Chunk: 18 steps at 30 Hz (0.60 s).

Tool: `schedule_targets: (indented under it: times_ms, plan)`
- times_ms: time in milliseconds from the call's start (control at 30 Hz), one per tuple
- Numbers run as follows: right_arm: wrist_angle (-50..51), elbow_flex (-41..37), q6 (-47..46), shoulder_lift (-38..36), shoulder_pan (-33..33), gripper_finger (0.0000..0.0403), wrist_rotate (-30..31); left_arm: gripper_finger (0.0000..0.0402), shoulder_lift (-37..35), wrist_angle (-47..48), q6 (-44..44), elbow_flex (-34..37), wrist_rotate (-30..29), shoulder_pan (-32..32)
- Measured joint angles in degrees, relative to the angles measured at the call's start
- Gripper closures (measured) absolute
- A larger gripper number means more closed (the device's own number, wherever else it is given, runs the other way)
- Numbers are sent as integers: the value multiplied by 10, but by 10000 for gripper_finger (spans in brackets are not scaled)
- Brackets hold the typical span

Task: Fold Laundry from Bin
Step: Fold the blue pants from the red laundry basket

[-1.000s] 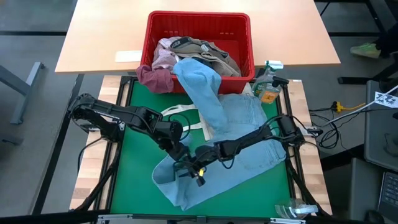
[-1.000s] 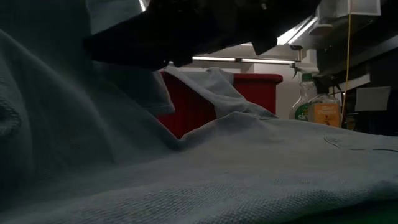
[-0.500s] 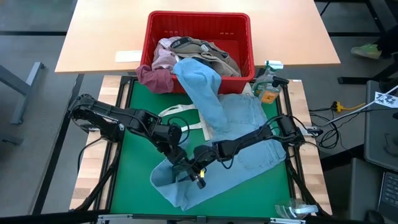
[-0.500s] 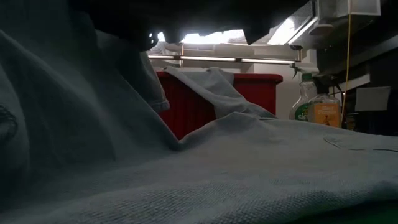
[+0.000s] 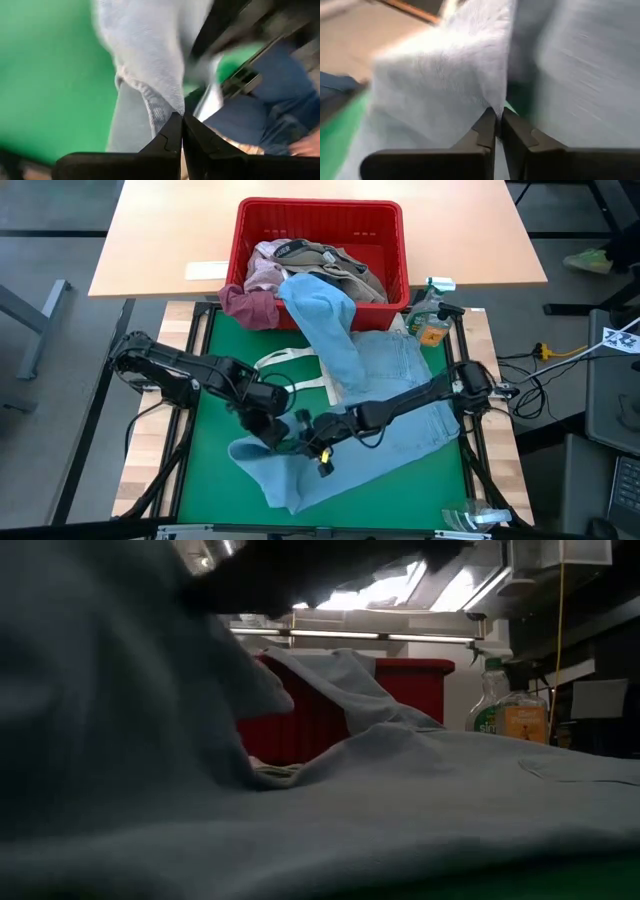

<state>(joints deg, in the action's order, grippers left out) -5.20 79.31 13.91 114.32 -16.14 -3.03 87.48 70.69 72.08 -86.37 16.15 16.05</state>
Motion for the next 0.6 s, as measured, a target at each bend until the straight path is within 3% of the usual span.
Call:
schedule_targets:
  times_ms: [133,333,433,600]
  plan:
    - [116,0,39,-53,4,397,87,401,0,45,11,0,31,12]
    - [309,0,19,-89,34,392,219,401,0,51,9,0,17,38]
    - [390,-2,-13,-88,62,398,254,401,0,51,9,0,-29,48]
    - [416,-32,-49,-82,109,389,218,398,0,51,-19,0,-168,60]
